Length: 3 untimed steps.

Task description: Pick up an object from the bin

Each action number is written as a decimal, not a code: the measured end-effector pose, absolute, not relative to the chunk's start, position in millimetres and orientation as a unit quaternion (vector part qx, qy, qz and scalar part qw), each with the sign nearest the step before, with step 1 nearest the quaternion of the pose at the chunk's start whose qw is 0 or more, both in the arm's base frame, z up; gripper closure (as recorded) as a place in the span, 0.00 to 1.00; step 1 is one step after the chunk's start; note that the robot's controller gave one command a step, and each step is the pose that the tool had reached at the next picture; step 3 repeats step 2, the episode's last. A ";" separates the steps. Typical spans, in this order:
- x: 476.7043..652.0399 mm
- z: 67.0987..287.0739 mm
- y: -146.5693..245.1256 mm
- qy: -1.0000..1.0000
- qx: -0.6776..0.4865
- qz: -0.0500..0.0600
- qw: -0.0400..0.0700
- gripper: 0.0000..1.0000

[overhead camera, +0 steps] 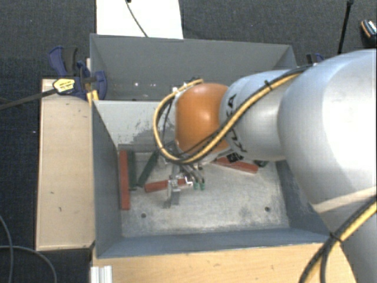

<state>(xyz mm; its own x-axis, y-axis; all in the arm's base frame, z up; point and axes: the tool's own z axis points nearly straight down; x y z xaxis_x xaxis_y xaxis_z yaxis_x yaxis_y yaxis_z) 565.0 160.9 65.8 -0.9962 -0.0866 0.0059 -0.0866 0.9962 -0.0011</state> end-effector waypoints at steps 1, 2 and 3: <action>567.3 70.4 162.2 -0.999 0.040 -0.001 -0.001 1.00; 576.0 227.4 160.2 -1.000 0.030 -0.002 -0.005 1.00; 576.0 227.4 160.2 -1.000 0.030 -0.002 -0.005 1.00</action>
Offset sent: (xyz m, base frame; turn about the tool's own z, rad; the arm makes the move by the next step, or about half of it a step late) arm 0.0000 0.0000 0.0000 0.0000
